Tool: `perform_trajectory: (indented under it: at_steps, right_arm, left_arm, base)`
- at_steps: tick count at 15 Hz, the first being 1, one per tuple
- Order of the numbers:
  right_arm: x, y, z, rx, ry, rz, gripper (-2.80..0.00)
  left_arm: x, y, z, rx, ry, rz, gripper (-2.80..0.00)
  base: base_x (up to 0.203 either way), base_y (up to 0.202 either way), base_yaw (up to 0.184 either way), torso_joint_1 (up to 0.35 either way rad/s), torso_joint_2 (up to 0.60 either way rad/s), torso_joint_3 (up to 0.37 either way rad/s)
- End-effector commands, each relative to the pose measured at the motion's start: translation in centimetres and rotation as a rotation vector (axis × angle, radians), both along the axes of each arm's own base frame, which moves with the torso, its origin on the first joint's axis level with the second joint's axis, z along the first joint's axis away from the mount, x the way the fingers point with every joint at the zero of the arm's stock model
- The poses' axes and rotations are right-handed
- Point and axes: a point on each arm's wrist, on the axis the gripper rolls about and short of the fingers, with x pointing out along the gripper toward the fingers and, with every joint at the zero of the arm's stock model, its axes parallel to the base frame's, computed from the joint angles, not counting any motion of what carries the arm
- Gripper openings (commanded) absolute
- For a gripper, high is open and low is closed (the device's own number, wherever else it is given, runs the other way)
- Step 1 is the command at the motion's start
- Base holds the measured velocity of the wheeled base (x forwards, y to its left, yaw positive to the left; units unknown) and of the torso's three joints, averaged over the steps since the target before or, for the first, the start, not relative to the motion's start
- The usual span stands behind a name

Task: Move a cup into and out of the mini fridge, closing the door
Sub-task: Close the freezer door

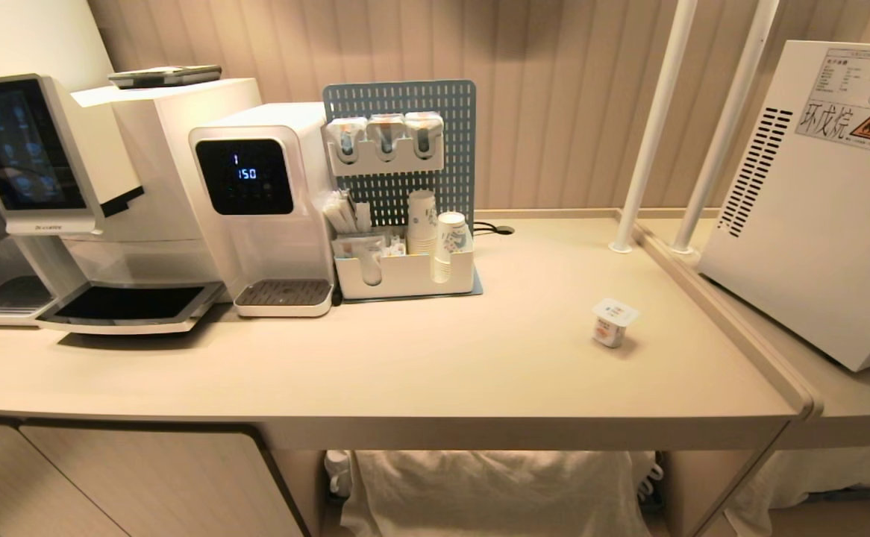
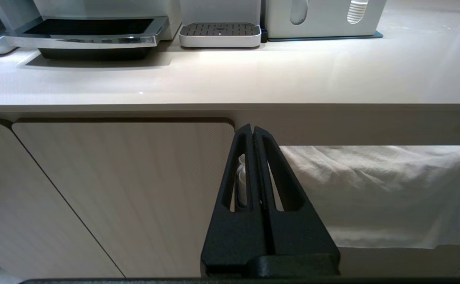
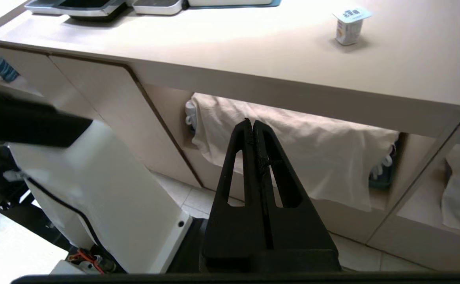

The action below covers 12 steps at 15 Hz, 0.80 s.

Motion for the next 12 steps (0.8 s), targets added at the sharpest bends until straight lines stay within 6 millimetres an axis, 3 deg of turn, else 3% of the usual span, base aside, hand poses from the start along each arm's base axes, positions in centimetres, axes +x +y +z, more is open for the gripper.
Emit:
perform_trajectory:
  at_steps: [1, 4, 7, 12]
  right_arm:
    - [-0.7, 0.3, -4.5, 0.008, -0.052, -0.095, -2.8]
    - [5.6, 0.0, -9.7, -0.032, -0.12, -0.317, -2.8]
    - [8.1, -0.1, -14.6, -0.133, -0.099, -0.364, -2.8]
    - [8.1, -0.2, -13.3, -0.194, -0.169, -0.404, -2.8]
  left_arm:
    - [0.0, 0.0, 0.0, -0.001, 0.001, 0.001, -2.8]
    - [0.0, 0.0, 0.0, -0.001, 0.0, 0.002, -2.8]
    - [0.0, 0.0, 0.0, -0.001, 0.0, 0.001, -2.8]
    - [0.0, 0.0, 0.0, 0.0, 0.001, 0.002, -2.8]
  base:
    - [0.0, 0.0, 0.0, 0.0, 0.0, 0.0]
    - [0.0, 0.0, 0.0, 0.0, 0.0, 0.0]
    - [0.0, 0.0, 0.0, 0.0, 0.0, 0.0]
    - [0.0, 0.0, 0.0, 0.0, 0.0, 0.0]
